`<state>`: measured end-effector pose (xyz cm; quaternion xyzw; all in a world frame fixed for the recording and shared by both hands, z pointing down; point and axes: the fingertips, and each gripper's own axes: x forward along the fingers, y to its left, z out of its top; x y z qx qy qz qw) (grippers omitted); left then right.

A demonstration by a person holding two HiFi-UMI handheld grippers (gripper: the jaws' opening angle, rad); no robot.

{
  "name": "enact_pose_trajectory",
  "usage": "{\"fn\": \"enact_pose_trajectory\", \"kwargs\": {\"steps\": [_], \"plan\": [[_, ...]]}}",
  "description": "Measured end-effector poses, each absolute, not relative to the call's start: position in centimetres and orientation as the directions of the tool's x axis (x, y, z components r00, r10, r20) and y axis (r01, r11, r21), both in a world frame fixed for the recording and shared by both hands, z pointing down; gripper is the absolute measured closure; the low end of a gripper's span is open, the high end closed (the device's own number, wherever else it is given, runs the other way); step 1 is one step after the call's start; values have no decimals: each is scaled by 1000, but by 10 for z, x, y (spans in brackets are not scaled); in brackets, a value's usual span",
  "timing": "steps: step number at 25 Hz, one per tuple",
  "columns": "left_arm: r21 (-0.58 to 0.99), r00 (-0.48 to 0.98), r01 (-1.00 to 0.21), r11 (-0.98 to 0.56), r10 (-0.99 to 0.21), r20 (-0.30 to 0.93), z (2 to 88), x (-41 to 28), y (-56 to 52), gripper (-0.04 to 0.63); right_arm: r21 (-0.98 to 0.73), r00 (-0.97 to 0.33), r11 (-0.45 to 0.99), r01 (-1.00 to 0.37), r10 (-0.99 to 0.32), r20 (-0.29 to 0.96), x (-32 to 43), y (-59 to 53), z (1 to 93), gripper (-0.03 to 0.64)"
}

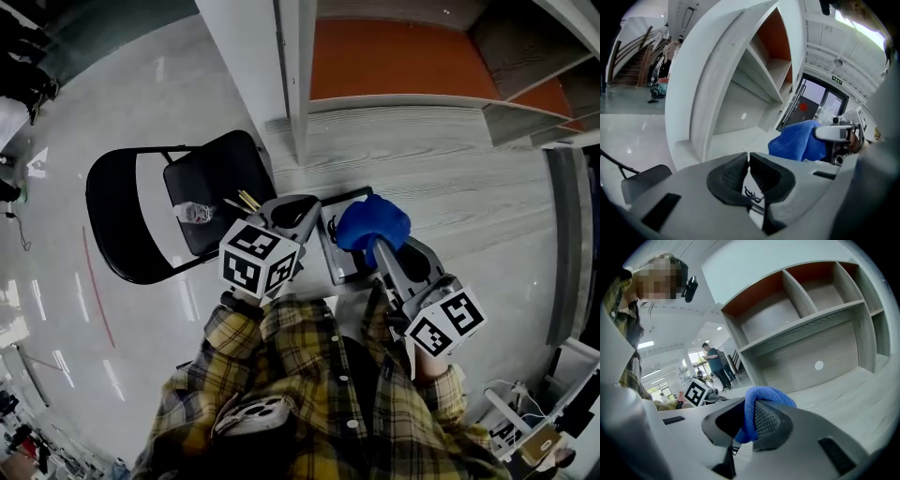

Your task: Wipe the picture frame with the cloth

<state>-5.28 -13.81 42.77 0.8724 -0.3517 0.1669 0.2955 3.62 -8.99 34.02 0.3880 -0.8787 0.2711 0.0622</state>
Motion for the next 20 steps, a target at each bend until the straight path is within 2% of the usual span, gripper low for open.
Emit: {"fn": "enact_pose_trajectory", "kwargs": {"steps": [6, 10, 14, 20], "plan": [[411, 678, -716, -564, -423, 601, 495, -52, -141, 581, -443, -676, 519, -731, -642, 362, 32, -82, 364, 568], [419, 664, -719, -554, -372, 648, 531, -56, -148, 522, -465, -677, 502, -729, -629, 382, 26, -75, 380, 568], [428, 665, -703, -568, -310, 680, 552, -52, -153, 492, -477, -676, 489, -730, -621, 397, 26, -73, 388, 568], [434, 663, -661, -613, -205, 721, 568, -43, -145, 489, -480, -665, 472, -739, -622, 413, 27, -72, 393, 569]]}}
